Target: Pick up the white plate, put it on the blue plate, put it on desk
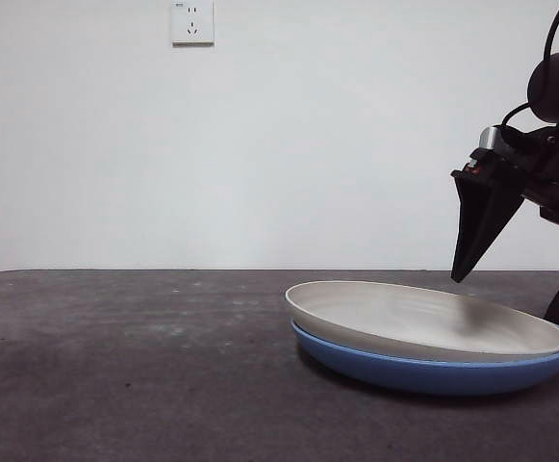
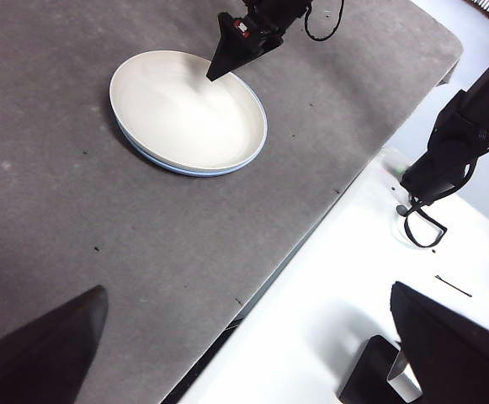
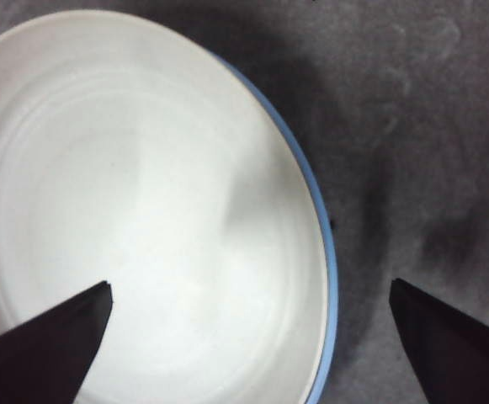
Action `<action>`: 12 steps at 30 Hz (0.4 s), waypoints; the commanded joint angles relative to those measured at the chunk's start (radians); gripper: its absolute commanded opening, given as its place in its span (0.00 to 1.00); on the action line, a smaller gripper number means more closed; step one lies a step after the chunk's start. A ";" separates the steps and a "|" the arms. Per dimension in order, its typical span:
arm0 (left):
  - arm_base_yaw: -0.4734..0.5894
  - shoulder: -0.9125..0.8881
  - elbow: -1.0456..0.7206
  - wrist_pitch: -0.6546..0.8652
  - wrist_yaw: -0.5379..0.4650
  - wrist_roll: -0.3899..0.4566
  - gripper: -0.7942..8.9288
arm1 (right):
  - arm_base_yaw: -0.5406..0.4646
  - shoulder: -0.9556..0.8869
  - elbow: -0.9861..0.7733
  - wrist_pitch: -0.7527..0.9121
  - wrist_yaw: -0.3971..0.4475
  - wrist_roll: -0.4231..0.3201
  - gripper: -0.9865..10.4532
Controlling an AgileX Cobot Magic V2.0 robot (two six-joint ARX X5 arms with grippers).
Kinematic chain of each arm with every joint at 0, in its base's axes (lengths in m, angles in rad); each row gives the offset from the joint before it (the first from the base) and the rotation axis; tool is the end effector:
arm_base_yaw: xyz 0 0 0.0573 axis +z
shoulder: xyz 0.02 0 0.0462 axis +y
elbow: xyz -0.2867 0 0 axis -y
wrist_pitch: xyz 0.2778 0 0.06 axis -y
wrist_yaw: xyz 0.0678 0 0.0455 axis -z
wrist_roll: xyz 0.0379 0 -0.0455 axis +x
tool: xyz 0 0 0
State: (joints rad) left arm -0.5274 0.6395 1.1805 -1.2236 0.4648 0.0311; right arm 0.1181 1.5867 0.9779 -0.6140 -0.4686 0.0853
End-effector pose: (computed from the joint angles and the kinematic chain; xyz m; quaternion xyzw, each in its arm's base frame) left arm 0.0572 -0.0530 0.4050 0.0234 0.3275 -0.4537 0.8285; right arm 0.3172 0.0549 0.1850 0.1334 0.5748 0.2125 0.7789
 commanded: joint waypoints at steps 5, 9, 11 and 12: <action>-0.003 0.006 0.010 0.013 -0.002 -0.021 0.76 | 0.004 0.057 0.006 0.021 -0.006 0.003 0.55; -0.003 0.006 0.010 0.013 -0.002 -0.025 0.76 | 0.004 0.086 0.006 0.029 -0.006 0.002 0.45; -0.003 0.006 0.010 0.012 -0.002 -0.026 0.76 | 0.004 0.089 0.006 0.030 -0.006 0.004 0.40; -0.003 0.006 0.010 0.012 -0.002 -0.026 0.76 | 0.004 0.089 0.006 0.031 -0.006 0.004 0.36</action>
State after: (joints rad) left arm -0.5274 0.6395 1.1805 -1.2232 0.4648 0.0090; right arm 0.1181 1.6577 0.9775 -0.5919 -0.4713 0.0856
